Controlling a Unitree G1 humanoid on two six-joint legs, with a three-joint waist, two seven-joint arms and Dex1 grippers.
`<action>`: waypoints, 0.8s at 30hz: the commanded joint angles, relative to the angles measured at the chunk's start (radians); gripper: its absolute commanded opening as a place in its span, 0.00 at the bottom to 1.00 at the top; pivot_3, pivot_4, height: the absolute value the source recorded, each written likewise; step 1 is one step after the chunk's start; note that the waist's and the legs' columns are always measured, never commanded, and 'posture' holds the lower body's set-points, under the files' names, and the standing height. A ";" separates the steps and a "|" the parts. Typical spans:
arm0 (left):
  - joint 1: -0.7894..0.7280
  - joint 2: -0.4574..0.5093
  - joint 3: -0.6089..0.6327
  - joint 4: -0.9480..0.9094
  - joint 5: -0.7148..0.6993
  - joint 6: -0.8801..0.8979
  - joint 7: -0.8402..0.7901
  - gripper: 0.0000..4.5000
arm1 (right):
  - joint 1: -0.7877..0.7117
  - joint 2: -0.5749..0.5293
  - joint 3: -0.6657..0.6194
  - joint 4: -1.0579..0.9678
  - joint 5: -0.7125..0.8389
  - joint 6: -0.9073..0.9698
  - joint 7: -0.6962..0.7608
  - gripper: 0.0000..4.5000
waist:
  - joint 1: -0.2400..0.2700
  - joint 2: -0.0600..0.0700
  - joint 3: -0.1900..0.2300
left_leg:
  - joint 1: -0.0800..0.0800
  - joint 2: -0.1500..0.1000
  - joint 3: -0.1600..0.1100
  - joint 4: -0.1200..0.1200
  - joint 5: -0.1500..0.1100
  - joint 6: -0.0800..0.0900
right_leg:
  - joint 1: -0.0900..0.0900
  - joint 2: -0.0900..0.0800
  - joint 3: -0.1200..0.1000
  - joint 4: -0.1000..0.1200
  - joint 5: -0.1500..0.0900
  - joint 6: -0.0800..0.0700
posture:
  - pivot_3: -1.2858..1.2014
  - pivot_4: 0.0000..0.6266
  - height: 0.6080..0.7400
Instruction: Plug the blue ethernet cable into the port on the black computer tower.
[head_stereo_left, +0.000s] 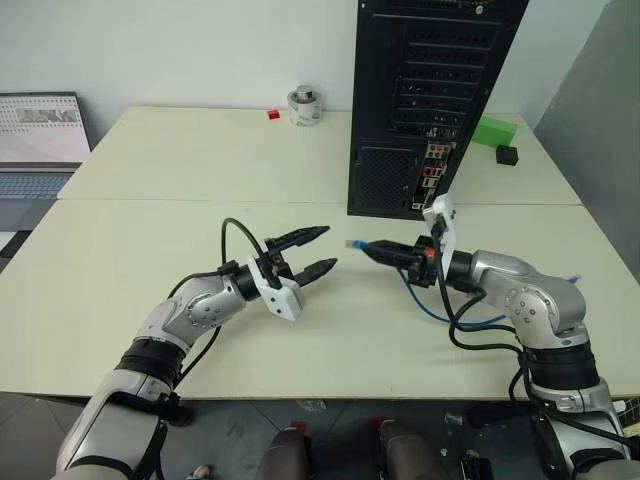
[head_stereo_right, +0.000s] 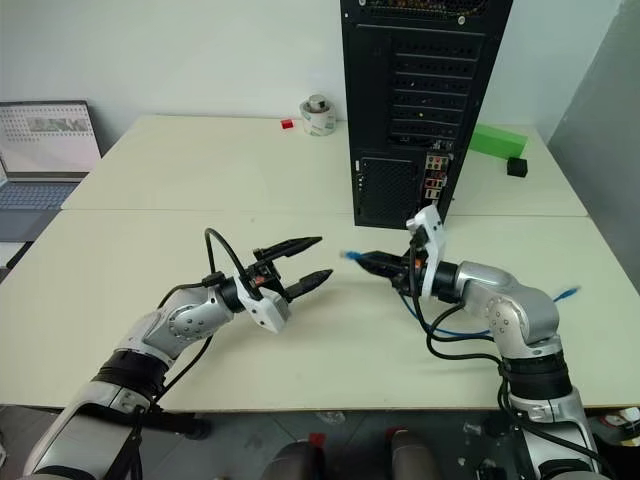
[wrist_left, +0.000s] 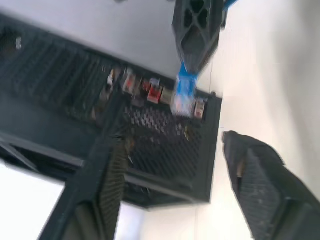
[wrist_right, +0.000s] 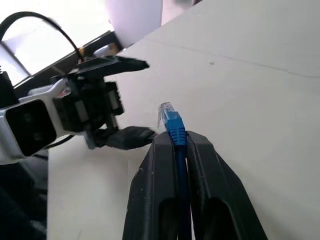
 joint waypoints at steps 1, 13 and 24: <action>0.026 -0.038 0.037 -0.114 -0.266 0.235 -0.155 0.71 | -0.008 0.030 -0.074 -0.032 -0.038 -0.067 -0.124 0.00 | 0.000 0.000 0.000 | 0.000 0.000 0.000 0.000 0.000 0.000 | 0.000 0.000 0.000 0.000 0.000 0.000 | 0.52 0.24 1.00; -0.074 -0.104 0.159 -0.541 -0.832 1.242 -0.366 0.71 | -0.068 0.207 -0.025 -0.011 -0.419 -0.295 -0.621 0.00 | -0.004 0.000 0.000 | -0.002 0.000 0.000 0.001 0.000 0.000 | -0.004 0.003 0.003 0.005 0.000 0.000 | 0.52 0.24 1.00; -0.112 -0.136 0.168 -0.582 -0.830 1.405 -0.420 0.71 | -0.124 0.288 -0.024 0.142 -0.545 -0.368 -0.752 0.00 | -0.004 0.000 0.000 | -0.001 0.000 0.002 0.001 0.000 0.000 | -0.005 0.006 0.005 0.005 0.000 0.000 | 0.52 0.24 1.00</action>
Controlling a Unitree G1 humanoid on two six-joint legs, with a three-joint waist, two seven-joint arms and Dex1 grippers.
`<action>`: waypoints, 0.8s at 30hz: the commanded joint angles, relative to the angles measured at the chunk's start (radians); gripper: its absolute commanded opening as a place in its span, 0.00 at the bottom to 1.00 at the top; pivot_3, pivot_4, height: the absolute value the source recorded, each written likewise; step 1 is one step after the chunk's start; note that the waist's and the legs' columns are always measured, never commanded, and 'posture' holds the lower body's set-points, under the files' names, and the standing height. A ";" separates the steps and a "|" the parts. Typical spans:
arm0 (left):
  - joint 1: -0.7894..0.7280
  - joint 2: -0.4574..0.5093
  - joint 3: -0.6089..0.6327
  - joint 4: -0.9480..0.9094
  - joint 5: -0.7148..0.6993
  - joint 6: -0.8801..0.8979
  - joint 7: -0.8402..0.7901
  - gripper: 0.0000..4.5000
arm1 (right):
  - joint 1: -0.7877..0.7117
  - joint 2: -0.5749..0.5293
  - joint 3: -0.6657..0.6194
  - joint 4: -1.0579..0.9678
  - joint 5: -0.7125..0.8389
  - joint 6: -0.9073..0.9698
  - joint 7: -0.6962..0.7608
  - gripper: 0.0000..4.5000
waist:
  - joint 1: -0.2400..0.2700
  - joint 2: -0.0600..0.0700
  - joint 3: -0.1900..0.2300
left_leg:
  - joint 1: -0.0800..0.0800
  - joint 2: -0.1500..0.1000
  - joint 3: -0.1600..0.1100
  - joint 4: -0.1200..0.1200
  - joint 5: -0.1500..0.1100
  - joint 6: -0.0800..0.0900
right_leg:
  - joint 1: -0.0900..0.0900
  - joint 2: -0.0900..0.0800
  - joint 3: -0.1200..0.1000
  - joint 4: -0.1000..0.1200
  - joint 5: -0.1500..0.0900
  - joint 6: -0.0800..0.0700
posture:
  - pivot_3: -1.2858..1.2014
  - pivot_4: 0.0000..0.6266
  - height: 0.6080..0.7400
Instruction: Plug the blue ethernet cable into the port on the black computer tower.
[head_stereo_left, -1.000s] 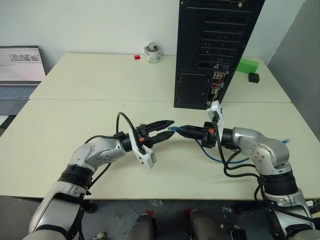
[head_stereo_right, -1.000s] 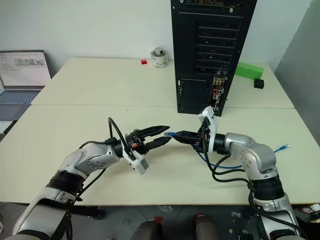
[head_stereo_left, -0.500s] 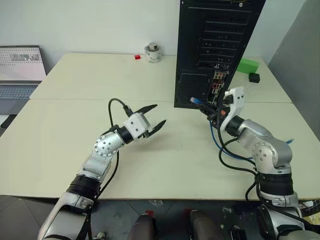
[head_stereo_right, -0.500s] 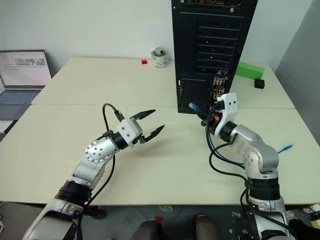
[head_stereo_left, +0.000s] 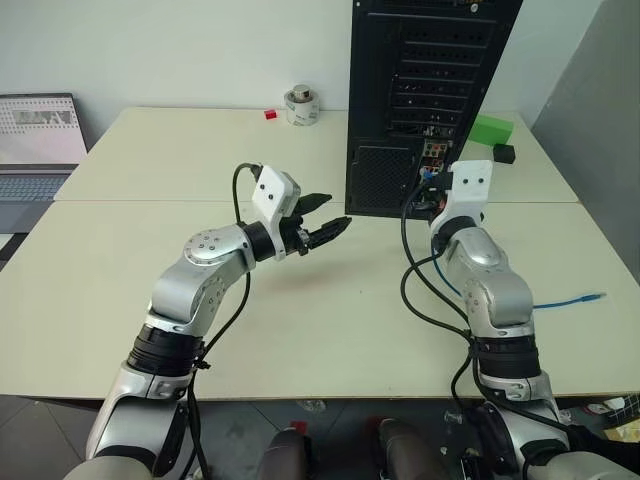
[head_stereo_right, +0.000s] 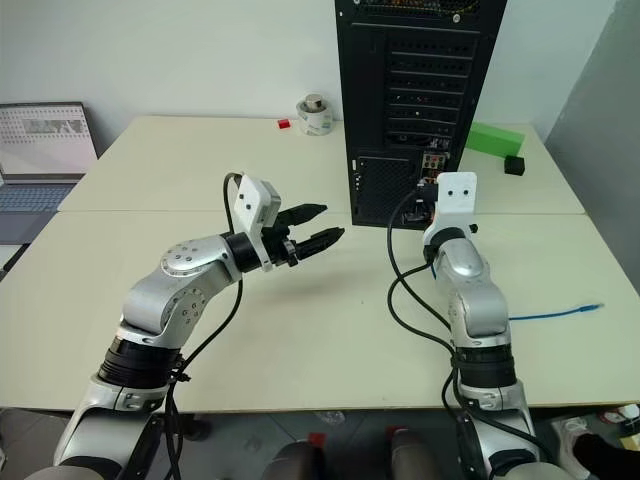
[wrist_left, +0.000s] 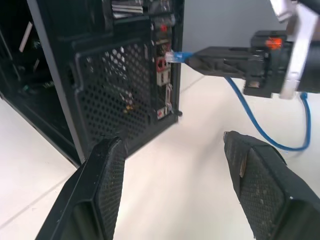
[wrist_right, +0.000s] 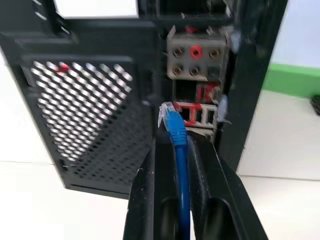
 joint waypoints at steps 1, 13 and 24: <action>-0.034 -0.021 0.019 -0.041 0.002 0.004 -0.025 0.71 | -0.046 0.018 -0.010 0.019 -0.020 -0.049 -0.025 0.00 | 0.000 0.000 0.000 | 0.000 0.000 0.000 0.000 0.000 0.000 | 0.000 0.000 0.000 0.000 0.000 0.000 | 0.52 0.24 1.00; -0.043 -0.026 0.034 -0.005 0.040 -0.028 -0.107 0.71 | -0.095 0.014 -0.040 0.111 -0.030 -0.097 -0.041 0.00 | 0.000 0.000 0.000 | 0.000 0.000 0.001 0.000 0.000 0.000 | -0.001 0.000 0.001 0.000 0.000 0.000 | 0.52 0.24 1.00; -0.033 -0.031 0.039 -0.011 0.065 -0.031 -0.124 0.71 | -0.082 0.018 -0.043 0.093 -0.030 -0.071 -0.049 0.00 | -0.001 0.000 0.000 | 0.000 0.000 0.001 0.000 0.000 0.000 | -0.001 0.000 0.002 0.000 0.000 0.000 | 0.52 0.24 1.00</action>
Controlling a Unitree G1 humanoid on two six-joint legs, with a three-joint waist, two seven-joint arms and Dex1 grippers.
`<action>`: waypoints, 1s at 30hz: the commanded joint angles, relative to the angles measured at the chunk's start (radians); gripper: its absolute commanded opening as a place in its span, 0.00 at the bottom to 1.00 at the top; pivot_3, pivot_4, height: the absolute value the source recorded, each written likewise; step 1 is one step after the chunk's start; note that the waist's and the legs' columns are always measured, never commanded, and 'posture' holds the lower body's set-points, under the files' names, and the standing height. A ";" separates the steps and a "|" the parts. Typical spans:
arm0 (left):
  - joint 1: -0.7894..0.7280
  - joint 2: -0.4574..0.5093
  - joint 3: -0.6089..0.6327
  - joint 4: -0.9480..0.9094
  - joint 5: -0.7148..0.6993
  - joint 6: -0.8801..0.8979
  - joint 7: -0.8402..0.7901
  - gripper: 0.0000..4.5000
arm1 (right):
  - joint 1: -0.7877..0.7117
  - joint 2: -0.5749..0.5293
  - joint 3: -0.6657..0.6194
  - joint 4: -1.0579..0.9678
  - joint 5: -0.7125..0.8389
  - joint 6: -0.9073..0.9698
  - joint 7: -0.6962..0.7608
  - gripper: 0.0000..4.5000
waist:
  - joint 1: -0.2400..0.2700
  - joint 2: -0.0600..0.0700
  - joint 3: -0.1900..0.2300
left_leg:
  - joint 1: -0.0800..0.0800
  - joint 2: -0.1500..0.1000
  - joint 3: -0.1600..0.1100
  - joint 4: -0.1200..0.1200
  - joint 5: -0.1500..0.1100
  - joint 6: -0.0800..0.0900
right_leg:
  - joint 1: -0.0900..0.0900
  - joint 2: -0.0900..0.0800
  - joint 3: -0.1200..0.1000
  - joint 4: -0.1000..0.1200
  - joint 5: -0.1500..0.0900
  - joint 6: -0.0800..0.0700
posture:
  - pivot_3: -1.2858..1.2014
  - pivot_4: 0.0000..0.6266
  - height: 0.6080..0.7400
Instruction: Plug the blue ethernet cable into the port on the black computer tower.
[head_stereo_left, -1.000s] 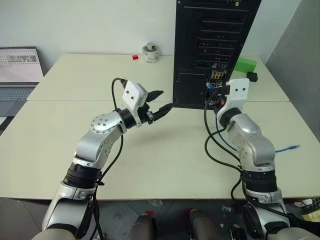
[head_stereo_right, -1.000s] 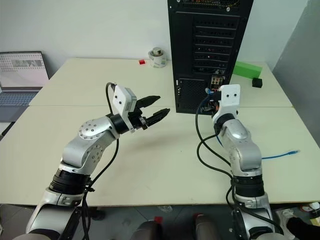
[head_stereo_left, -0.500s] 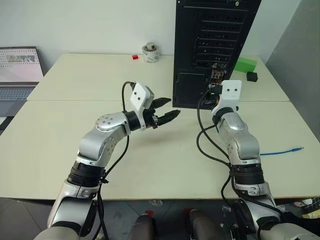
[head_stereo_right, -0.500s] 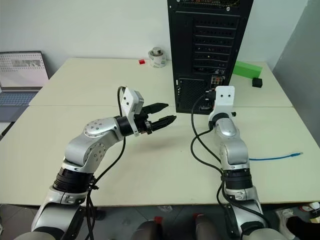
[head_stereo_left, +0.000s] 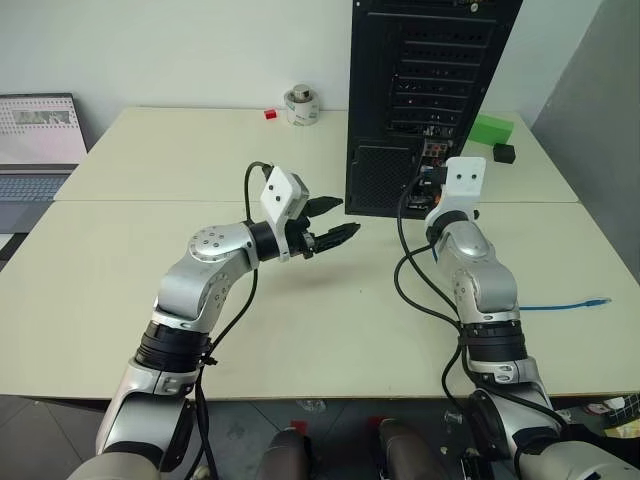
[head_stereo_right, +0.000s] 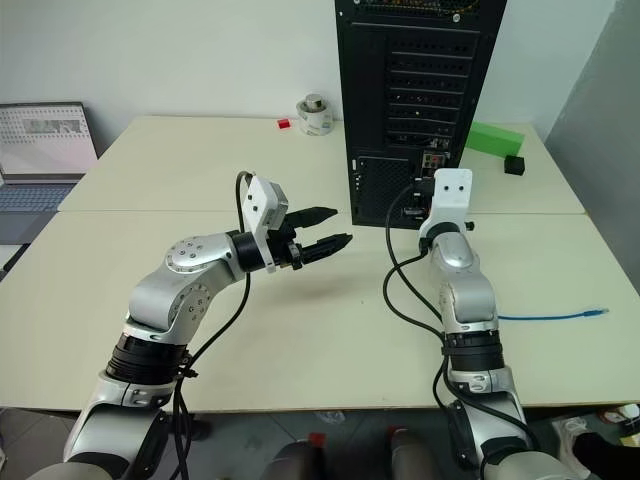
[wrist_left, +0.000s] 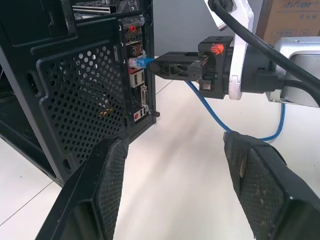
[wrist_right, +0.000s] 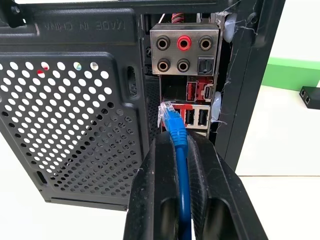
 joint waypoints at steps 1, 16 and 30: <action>-0.013 -0.006 0.025 -0.021 0.011 -0.026 -0.012 0.71 | -0.015 -0.004 -0.018 -0.033 -0.012 -0.005 -0.016 0.00 | 0.000 0.000 0.000 | 0.000 0.000 0.000 0.000 0.000 0.000 | 0.000 0.000 0.000 0.000 0.000 0.000 | 0.52 0.24 1.00; -0.007 -0.010 0.037 -0.027 0.027 -0.025 -0.017 0.71 | -0.011 -0.005 -0.016 -0.027 -0.016 0.002 -0.023 0.00 | 0.000 0.000 0.000 | 0.000 0.000 0.000 0.000 0.000 0.000 | 0.000 0.000 0.000 0.000 0.000 0.000 | 0.52 0.24 1.00; -0.003 -0.013 0.037 -0.029 0.038 -0.030 -0.017 0.71 | 0.020 0.009 -0.005 -0.100 -0.008 0.049 -0.021 0.00 | 0.000 0.000 0.000 | -0.001 0.000 0.000 0.000 0.000 0.000 | -0.001 0.000 0.000 0.000 0.000 0.000 | 0.52 0.24 1.00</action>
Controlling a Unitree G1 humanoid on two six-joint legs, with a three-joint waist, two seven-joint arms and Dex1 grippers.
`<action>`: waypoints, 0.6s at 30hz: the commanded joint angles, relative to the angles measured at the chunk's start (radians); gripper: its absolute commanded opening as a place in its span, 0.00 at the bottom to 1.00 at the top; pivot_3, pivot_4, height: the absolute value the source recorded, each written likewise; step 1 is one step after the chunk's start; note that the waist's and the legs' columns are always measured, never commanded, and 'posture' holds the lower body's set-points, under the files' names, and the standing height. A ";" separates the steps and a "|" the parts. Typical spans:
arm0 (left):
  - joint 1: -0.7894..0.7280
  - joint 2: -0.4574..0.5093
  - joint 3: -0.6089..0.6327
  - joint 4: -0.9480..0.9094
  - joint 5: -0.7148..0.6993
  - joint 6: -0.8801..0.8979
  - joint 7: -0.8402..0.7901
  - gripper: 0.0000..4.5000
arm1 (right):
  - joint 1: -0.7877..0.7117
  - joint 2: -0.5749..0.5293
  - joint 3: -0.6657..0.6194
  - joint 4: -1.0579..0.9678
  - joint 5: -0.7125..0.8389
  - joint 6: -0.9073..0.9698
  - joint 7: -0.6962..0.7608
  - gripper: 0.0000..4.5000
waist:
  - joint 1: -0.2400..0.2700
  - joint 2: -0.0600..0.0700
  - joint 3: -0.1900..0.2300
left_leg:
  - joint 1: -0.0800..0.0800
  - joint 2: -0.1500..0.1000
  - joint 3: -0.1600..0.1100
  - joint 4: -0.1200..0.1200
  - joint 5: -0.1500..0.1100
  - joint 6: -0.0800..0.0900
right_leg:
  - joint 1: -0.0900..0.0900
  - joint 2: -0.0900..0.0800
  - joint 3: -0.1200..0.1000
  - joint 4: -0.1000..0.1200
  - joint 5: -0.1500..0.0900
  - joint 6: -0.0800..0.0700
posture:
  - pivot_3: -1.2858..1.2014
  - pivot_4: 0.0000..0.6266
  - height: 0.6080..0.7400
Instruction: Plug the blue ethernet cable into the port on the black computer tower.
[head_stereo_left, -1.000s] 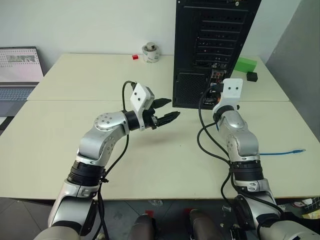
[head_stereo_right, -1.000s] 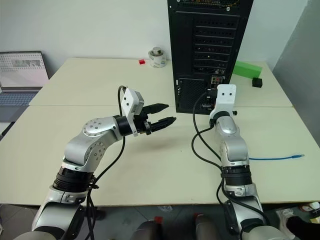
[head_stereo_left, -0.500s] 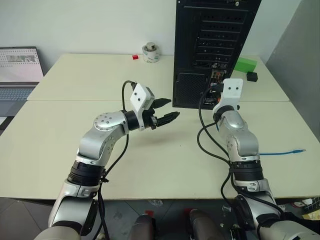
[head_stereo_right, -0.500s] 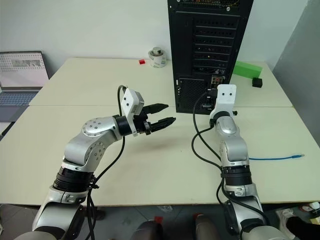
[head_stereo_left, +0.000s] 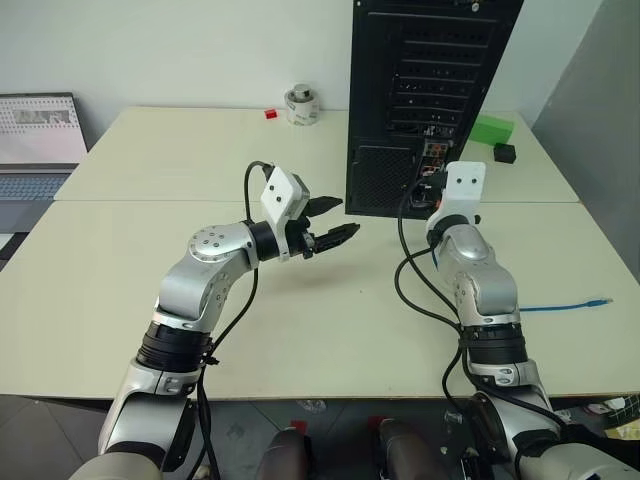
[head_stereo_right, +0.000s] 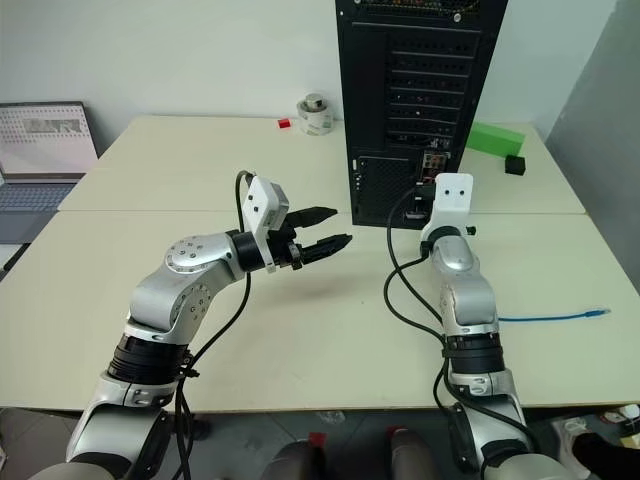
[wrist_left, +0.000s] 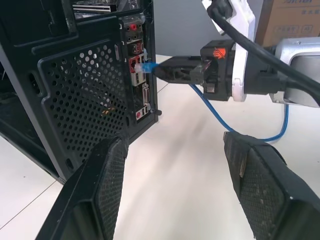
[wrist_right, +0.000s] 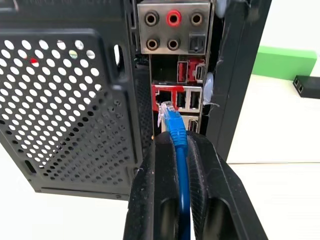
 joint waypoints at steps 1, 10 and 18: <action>-0.003 -0.003 0.028 -0.028 0.007 -0.028 -0.001 0.71 | 0.005 0.009 -0.006 -0.084 -0.001 0.013 -0.004 0.00 | 0.000 0.000 0.000 | 0.000 0.000 0.000 0.000 0.000 0.000 | 0.000 0.000 0.000 0.000 0.000 0.000 | 0.52 0.24 1.00; -0.004 -0.004 0.026 -0.021 0.015 -0.036 -0.002 0.71 | -0.005 0.026 -0.008 -0.072 -0.006 0.004 -0.010 0.00 | 0.000 0.000 0.000 | 0.000 0.000 0.000 0.000 0.000 0.000 | -0.001 0.000 0.000 0.000 0.000 0.000 | 0.52 0.24 1.00; -0.004 -0.005 0.026 -0.022 0.019 -0.036 -0.001 0.71 | -0.028 0.021 -0.016 -0.035 -0.007 -0.018 -0.008 0.00 | 0.000 0.000 0.000 | -0.001 0.000 0.000 0.000 0.000 0.000 | -0.001 0.000 0.000 0.000 0.000 0.000 | 0.52 0.24 1.00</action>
